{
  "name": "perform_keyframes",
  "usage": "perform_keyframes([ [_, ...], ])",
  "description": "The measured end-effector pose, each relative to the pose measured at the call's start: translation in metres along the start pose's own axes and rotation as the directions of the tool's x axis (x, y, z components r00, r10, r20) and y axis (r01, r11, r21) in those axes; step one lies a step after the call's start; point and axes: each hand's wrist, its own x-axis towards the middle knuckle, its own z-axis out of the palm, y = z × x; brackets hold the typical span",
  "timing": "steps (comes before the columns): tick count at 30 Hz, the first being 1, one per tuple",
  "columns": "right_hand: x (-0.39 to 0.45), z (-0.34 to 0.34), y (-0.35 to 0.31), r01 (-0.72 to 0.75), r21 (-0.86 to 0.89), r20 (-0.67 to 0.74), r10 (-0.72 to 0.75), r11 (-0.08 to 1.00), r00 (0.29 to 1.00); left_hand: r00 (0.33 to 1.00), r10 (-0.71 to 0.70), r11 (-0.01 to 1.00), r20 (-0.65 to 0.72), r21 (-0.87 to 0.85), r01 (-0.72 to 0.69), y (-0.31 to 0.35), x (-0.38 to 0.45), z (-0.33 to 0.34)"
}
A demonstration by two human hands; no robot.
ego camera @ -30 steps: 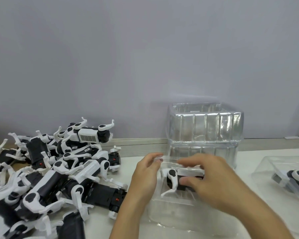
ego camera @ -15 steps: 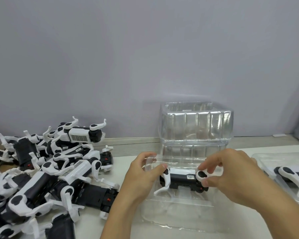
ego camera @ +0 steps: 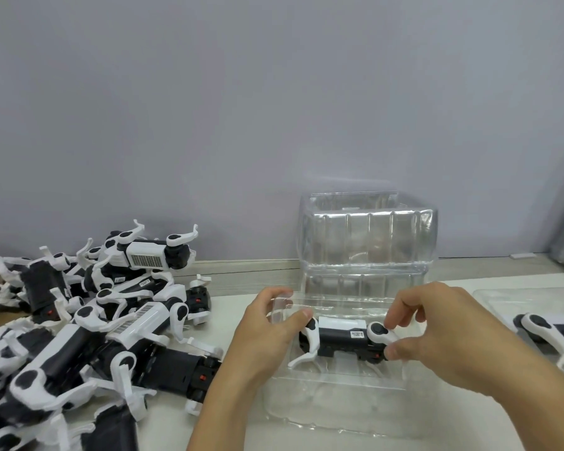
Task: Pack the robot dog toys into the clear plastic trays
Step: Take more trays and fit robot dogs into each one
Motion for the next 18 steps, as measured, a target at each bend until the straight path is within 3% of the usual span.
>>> perform_keyframes([
  [2, 0.001, -0.004, 0.003, 0.04, 0.083, -0.056, -0.035, 0.996, 0.998, 1.0, 0.004, 0.997, 0.008, 0.077, -0.004, 0.002, -0.002, -0.004],
  [4, 0.004, -0.01, 0.008, 0.101, 0.196, -0.222, -0.056, 0.975, 0.974, 0.999, 0.011, 0.99, -0.034, 0.139, -0.006, 0.007, -0.003, -0.011],
  [7, 0.006, -0.018, 0.016, 0.092, 0.266, -0.4, 0.024, 0.959, 0.916, 0.991, -0.052, 0.995, -0.119, 0.084, 0.062, 0.016, -0.006, -0.02],
  [14, 0.009, -0.013, 0.017, 0.103, 0.337, -0.401, 0.044, 0.936, 0.915, 0.991, -0.079, 0.845, -0.108, 0.52, 0.124, 0.026, -0.013, -0.006],
  [16, 0.011, -0.01, 0.014, 0.134, 0.337, -0.417, 0.02, 0.932, 0.909, 0.993, -0.094, 0.862, -0.076, 0.493, 0.12, 0.027, -0.014, 0.0],
  [18, 0.012, -0.008, 0.012, 0.169, 0.348, -0.44, 0.002, 0.922, 0.898, 0.99, -0.138, 0.935, 0.02, 0.331, 0.124, 0.028, -0.017, 0.008],
])
